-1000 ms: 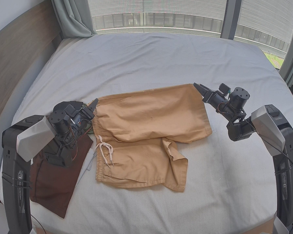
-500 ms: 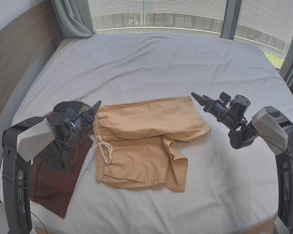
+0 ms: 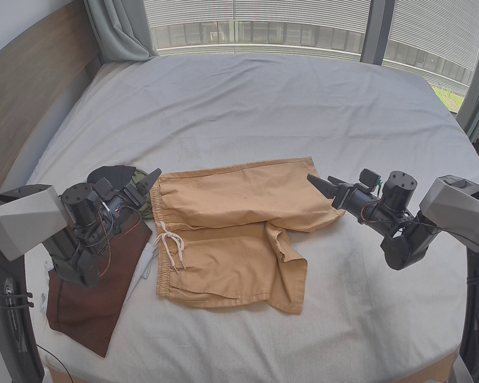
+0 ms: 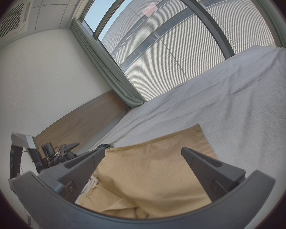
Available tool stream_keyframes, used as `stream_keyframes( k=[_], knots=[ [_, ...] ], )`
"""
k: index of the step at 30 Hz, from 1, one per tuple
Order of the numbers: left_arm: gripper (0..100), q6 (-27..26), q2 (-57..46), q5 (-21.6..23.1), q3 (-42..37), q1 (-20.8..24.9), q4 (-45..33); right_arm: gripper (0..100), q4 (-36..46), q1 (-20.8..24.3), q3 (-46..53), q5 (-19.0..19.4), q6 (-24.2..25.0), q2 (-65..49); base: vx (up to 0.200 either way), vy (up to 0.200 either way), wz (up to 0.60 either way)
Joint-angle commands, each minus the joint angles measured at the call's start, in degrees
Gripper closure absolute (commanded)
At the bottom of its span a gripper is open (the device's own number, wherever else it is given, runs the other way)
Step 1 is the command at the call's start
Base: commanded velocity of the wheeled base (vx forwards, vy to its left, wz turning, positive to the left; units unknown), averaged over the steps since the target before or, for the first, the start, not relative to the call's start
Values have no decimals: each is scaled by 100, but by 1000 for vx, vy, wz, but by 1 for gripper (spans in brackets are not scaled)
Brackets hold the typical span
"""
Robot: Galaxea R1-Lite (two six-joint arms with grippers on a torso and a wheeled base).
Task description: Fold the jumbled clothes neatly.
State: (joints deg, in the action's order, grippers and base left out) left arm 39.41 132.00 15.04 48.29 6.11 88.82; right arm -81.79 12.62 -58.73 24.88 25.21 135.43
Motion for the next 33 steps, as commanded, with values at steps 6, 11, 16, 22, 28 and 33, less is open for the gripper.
stream_keyframes(
  k=[6, 11, 16, 22, 28, 33],
  knots=[
    [0, -65, -1818, 1405, -1577, -198, -5, 0, -470, 663, 1628, 17, -95, -1176, 0, 0, 0],
    [0, -162, -2293, 2011, -2429, -145, -5, 0, -637, 628, 2191, 439, -25, -1651, 0, 0, 0],
    [0, -786, -2302, 2460, -2763, -250, -5, 0, -646, 619, 2657, 799, -25, -1721, 0, 0, 0],
    [0, -1568, -2293, 2873, -3185, -303, -5, 0, -646, 654, 2727, 808, -368, -1545, 0, 0, 0],
    [0, -2043, -2284, 2969, -3291, -312, -5, 0, -646, 689, 2920, 904, -895, -1291, 0, 0, 0],
    [0, -2052, -2258, 2952, -3291, -303, -5, 0, -646, 689, 2859, 913, -1124, -974, 0, 0, 0]
  ],
)
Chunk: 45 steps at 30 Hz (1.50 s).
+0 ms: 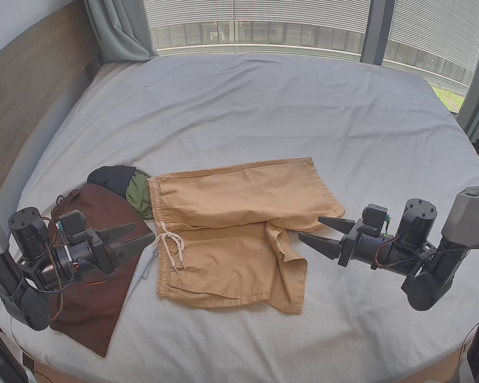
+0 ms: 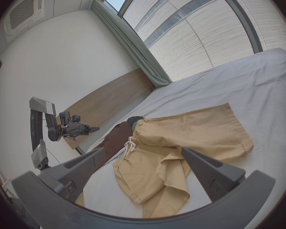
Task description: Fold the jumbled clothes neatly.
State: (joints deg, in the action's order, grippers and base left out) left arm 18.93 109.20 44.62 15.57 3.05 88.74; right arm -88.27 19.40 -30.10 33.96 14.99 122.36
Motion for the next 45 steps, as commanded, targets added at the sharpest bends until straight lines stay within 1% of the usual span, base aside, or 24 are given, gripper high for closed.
stream_keyframes(
  k=[1, 6, 9, 18, 27, 42, 43, 45],
  knots=[
    [0, -4, 22, -6, -19, 3, 3, 0, -6, 12, -22, 5, -155, 385, 0, 0, 0],
    [0, -4, 57, 3, -1, -6, 3, 0, -6, 56, -277, -4, -603, 869, 0, 0, 0],
    [0, -4, 57, 3, -10, -6, 3, 0, -6, 73, -427, -13, -717, 1097, 0, 0, 0],
    [0, -12, 84, 3, -19, -6, 3, 0, -6, 170, -620, -21, -726, 1343, 0, 0, 0],
    [0, -21, 92, 12, -19, 3, 3, 0, -15, 205, -1068, -21, -770, 1818, 0, 0, 0],
    [0, -21, 92, 12, -19, 3, 3, 0, -23, 240, -1446, -65, -823, 2073, 0, 0, 0],
    [0, -21, 92, 12, -19, 3, 3, 100, -23, 240, -1455, -65, -823, 2082, 0, 0, 0],
    [0, -21, 92, 12, -19, 12, 3, 100, -32, 240, -1464, -74, -823, 2090, 0, 0, 0]
  ],
)
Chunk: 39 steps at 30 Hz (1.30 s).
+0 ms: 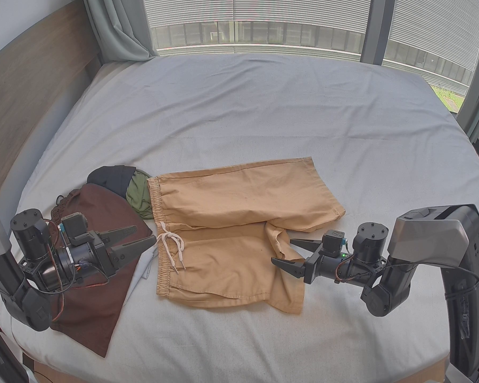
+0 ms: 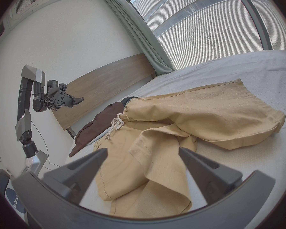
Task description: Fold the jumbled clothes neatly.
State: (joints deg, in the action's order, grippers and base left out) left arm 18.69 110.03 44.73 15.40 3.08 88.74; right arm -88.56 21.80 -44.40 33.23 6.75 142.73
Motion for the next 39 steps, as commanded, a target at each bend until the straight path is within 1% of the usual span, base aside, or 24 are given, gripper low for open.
stream_keyframes(
  k=[1, 6, 10, 12, 18, 29, 35, 38, 39],
  knots=[
    [0, 3, 1, 1, -2, 8, 3, 100, -3, -9, -43, -36, 10, 71, 0, 0, 0],
    [0, 3, 1, 1, -2, 8, 3, 100, -3, -18, -78, -98, 10, 106, 0, 0, 0],
    [0, 3, 1, 1, -10, 17, 3, 100, -3, -88, 80, -177, 1, 53, 0, 0, 0],
    [0, 3, 9, 1, -10, 34, 3, 100, 6, -237, 203, -247, -16, -8, 0, 0, 0],
    [0, 3, 1, 1, -2, 26, 3, 100, 15, -650, 344, -229, -34, -333, 0, 0, 0],
    [0, 12, 1, 1, 16, 8, 3, 100, 32, -1002, 335, -221, -95, -351, 0, 0, 0],
    [0, 12, 27, -8, 42, 26, 3, 100, 67, -1301, 247, -212, -86, -325, 0, 0, 0],
    [0, 12, 27, -8, 51, 26, 3, 100, 76, -1380, 186, -212, -86, -298, 0, 0, 0],
    [0, 12, 27, -8, 51, 26, 3, 100, 76, -1477, 107, -212, -78, -272, 0, 0, 0]
  ],
)
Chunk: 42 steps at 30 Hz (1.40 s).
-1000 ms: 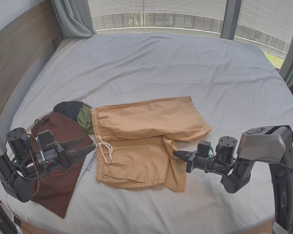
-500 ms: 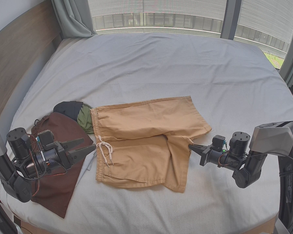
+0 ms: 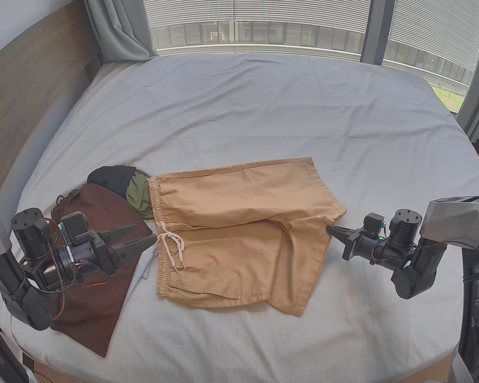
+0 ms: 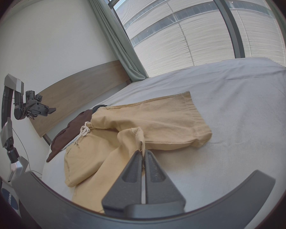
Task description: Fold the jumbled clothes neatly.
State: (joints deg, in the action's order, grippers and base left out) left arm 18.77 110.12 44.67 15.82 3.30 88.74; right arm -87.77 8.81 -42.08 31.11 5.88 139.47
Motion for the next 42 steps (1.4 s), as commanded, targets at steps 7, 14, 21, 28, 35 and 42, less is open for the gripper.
stream_keyframes(
  k=[7, 14, 21, 28, 35, 42],
  knots=[
    [0, 12, 27, -2, 17, 4, 3, 100, 6, -354, -397, -8, 36, 256, 0, 0, 0],
    [0, 12, 45, -2, 35, 4, 3, 100, -3, -354, -679, -61, 45, 458, 0, 0, 0],
    [0, 4, 106, -2, 61, -5, 3, 100, -29, -354, -881, -193, 54, 546, 0, 0, 0],
    [0, 4, 106, -2, 79, 4, 3, 100, -47, -345, -925, -202, 54, 546, 0, 0, 0],
    [0, 4, 106, -2, 88, 12, 3, 0, -29, -293, -353, -193, 54, 150, 0, 0, 0],
    [0, 4, 89, -2, 52, 21, 3, 0, 23, -169, 675, -88, 63, -465, 0, 0, 0]
  ],
)
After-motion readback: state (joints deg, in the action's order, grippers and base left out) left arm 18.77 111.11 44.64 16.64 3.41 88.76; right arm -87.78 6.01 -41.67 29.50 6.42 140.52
